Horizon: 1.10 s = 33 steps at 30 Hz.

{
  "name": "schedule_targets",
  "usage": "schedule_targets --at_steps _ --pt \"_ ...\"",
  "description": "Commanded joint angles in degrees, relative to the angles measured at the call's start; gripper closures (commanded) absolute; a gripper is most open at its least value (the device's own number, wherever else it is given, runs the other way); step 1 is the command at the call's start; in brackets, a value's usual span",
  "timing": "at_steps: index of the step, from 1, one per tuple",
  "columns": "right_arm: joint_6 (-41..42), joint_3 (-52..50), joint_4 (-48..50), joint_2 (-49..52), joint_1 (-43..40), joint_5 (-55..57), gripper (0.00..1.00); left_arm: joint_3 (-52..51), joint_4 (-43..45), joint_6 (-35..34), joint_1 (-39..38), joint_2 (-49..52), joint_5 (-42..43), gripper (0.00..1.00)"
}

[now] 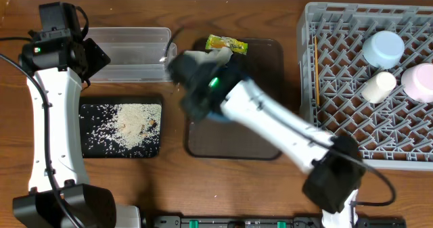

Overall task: Sort waste into correct bins and load items into the dishwasher rack
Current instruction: 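Lift the blue plate and stand it upright in the dish rack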

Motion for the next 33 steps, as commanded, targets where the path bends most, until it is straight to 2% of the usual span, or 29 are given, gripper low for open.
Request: schedule_targets --at_steps 1,5,11,19,23,27,30,33 --pt "1.6 5.7 -2.9 -4.2 -7.9 1.6 0.99 0.7 -0.2 -0.3 0.2 -0.1 -0.3 0.05" --pt "3.0 7.4 -4.6 -7.9 -17.9 0.1 0.99 0.7 -0.2 -0.3 0.2 -0.1 -0.3 0.05" --pt "3.0 7.4 -5.2 -13.6 -33.5 -9.9 0.99 0.7 -0.2 -0.3 0.2 -0.1 -0.3 0.05" --pt "-1.6 5.9 -3.3 -14.8 -50.8 -32.1 0.99 0.7 -0.2 -0.3 0.2 -0.1 -0.3 0.05" --pt "-3.7 1.2 3.2 -14.0 -55.0 -42.4 0.99 0.7 -0.2 -0.3 0.2 -0.1 -0.3 0.05" --pt "-3.7 -5.8 14.2 -13.8 -57.8 -53.7 0.99 0.7 -0.2 -0.3 0.2 -0.1 -0.3 0.05" --pt "0.4 -10.9 24.1 -13.6 -60.0 -62.2 0.99 0.7 -0.2 -0.3 0.2 -0.1 -0.3 0.05" --pt "6.2 -16.0 32.5 -13.5 -61.6 -65.8 0.99 0.7 -0.2 -0.3 0.2 -0.1 -0.3 0.05"
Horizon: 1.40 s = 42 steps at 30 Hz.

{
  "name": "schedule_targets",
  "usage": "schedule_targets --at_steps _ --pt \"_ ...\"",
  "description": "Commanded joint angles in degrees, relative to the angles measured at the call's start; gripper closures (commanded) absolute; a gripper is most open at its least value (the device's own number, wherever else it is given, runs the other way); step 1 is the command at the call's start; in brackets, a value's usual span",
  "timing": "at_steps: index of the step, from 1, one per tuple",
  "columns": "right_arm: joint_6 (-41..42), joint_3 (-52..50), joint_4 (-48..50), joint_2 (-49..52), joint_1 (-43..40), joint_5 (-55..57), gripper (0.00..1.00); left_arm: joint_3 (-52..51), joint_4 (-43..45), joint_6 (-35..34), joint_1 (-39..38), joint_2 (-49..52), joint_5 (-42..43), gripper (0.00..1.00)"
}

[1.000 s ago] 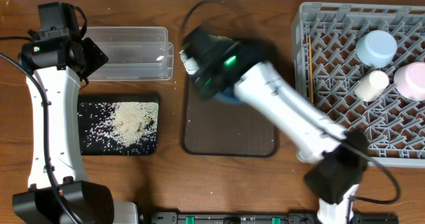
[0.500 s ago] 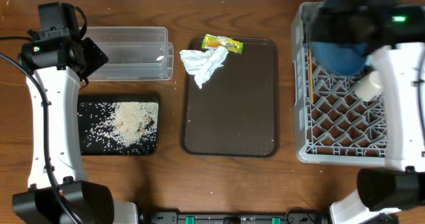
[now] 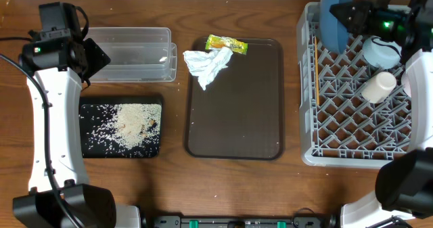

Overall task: Sort waste into correct bins and load items into the dishwasher rack
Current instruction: 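Lift the blue plate and stand it upright in the dish rack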

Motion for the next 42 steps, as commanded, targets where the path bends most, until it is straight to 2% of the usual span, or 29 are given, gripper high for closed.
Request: schedule_targets --at_steps 1,10,16,19,24,26,34,42 --pt "6.8 -5.2 6.2 0.2 -2.4 -12.1 0.99 0.7 -0.2 -0.3 0.2 -0.1 -0.3 0.05" --pt "16.1 -18.1 27.1 0.4 -7.4 -19.2 0.99 0.7 -0.2 -0.3 0.2 -0.1 -0.3 0.05" --pt "28.9 -19.2 42.0 2.8 -9.3 -25.2 0.99 0.7 -0.2 -0.3 0.2 -0.1 -0.3 0.05" --pt "35.6 -19.2 48.4 3.1 -9.1 -25.2 0.99 0.7 -0.2 -0.3 0.3 -0.1 -0.3 0.05" --pt "50.8 -19.2 65.5 3.1 -8.8 -25.7 0.99 0.7 -0.2 -0.3 0.2 -0.1 -0.3 0.05" --pt "52.8 -19.2 69.0 3.1 -8.5 -25.7 0.99 0.7 -0.2 -0.3 0.2 -0.1 -0.3 0.05" --pt "47.8 -20.3 63.4 6.2 -4.8 -25.9 0.99 0.7 -0.2 -0.3 0.2 -0.1 -0.3 0.05" --pt "49.0 -20.3 63.1 9.0 -4.1 -25.7 0.99 0.7 -0.2 -0.3 0.2 -0.1 -0.3 0.05"
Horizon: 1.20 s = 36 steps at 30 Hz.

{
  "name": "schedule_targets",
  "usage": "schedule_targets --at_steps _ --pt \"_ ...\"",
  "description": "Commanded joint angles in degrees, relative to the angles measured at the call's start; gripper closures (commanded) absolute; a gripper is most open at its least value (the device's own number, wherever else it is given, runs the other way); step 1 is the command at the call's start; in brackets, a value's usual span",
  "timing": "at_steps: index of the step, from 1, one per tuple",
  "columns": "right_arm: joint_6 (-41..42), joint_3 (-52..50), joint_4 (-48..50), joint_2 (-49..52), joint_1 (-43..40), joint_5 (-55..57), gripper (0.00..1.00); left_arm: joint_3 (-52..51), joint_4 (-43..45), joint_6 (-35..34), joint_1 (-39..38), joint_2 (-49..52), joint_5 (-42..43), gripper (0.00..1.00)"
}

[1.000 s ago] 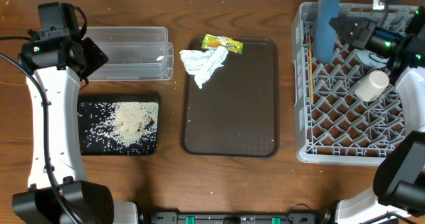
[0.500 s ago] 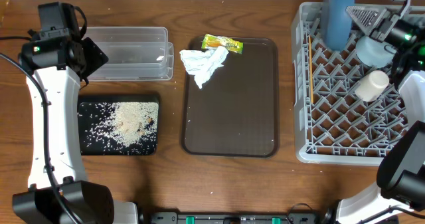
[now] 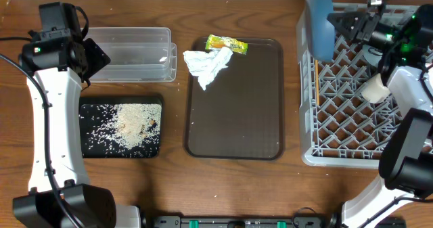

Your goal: Sort waste into correct bins and load items into the dishwasher rack

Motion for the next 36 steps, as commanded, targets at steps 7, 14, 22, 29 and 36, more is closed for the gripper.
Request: schedule_targets --at_steps 7,14,22,29,36 --pt "0.3 -0.2 0.2 0.0 -0.8 -0.4 0.99 0.7 -0.2 -0.3 0.3 -0.1 -0.3 0.05" --pt "5.9 -0.2 8.3 -0.3 -3.7 0.4 0.81 0.7 -0.2 -0.3 0.3 -0.1 -0.3 0.05" --pt "12.9 -0.2 17.2 -2.8 -8.8 2.5 0.46 0.7 -0.2 -0.3 0.2 -0.1 -0.3 0.05" --pt "13.0 -0.2 17.0 -4.6 -10.8 6.8 0.34 0.7 -0.2 -0.3 0.2 -0.1 -0.3 0.05" --pt "13.3 -0.2 16.7 -6.1 -10.8 11.4 0.28 0.7 -0.2 -0.3 0.2 -0.1 -0.3 0.05"
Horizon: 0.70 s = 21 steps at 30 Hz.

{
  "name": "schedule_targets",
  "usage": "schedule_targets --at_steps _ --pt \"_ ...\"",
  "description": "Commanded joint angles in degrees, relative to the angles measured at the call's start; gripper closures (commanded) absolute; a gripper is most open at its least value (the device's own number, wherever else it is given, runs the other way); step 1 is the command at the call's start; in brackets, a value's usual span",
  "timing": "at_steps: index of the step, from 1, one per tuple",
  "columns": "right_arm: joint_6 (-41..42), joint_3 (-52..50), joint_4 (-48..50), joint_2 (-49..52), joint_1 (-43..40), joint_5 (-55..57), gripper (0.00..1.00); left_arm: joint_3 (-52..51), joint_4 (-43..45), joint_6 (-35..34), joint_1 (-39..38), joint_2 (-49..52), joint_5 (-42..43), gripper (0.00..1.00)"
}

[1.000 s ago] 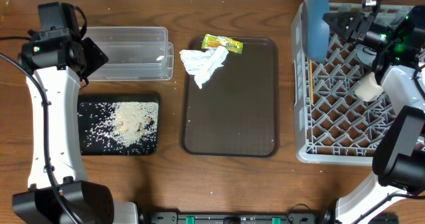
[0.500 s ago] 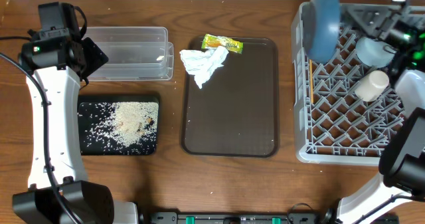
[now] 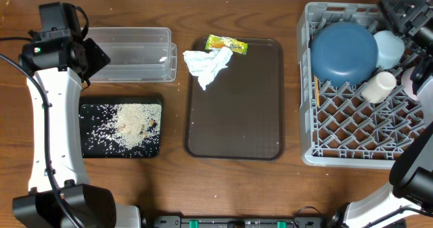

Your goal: Sort waste into correct bins and load items into the dishwasher rack

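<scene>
A blue bowl (image 3: 344, 55) lies tipped in the far left part of the grey dishwasher rack (image 3: 352, 152). My right gripper (image 3: 394, 10) is off to its right at the rack's far corner, apart from the bowl and seemingly open. On the brown tray (image 3: 235, 133) a crumpled white tissue (image 3: 210, 64) and a yellow-green wrapper (image 3: 226, 45) sit at the far end. My left gripper (image 3: 97, 57) hovers by the clear plastic container (image 3: 134, 52); its jaws are too dark to read.
A black tray (image 3: 86, 144) strewn with rice lies at the front left. In the rack stand a light blue cup (image 3: 391, 47) and a white cup (image 3: 378, 86), and a thin yellow stick (image 3: 316, 86) lies along its left side.
The blue bowl stood on edge in my right gripper over the rack's far left corner. Now it rests in the rack and the gripper has let go and moved right.
My right arm first reached across the brown tray with something blue beneath it. Then it held the blue bowl on edge above the rack, and later at the rack's left corner. The bowl now lies in the rack. The left arm never moved.
</scene>
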Motion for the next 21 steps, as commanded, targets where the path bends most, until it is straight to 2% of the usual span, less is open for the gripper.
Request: schedule_targets --at_steps 1,6,9,11,14,18,21 --pt "0.5 0.0 -0.5 -3.0 0.0 4.5 0.28 0.7 -0.2 -0.3 0.2 -0.1 -0.3 0.05" --pt "-0.4 0.0 -2.0 -6.3 0.4 9.0 0.27 0.7 -0.2 -0.3 0.2 -0.1 -0.3 0.05" --pt "-4.3 0.2 -7.6 -9.6 1.2 13.5 0.24 0.7 -0.2 -0.3 0.3 -0.1 -0.3 0.05" --pt "-9.7 1.1 -15.3 -12.2 2.1 17.6 0.21 0.7 -0.2 -0.3 0.2 -0.1 -0.3 0.05" --pt "-21.8 4.9 -33.1 -15.6 4.9 26.0 0.21 0.7 -0.2 -0.3 0.2 -0.1 -0.3 0.05" --pt "-38.2 15.3 -57.5 -16.6 11.7 36.4 0.22 0.7 -0.2 -0.3 0.2 -0.1 -0.3 0.05" --pt "-48.6 24.1 -72.7 -15.7 20.1 52.4 0.24 0.7 -0.2 -0.3 0.2 -0.1 -0.3 0.05"
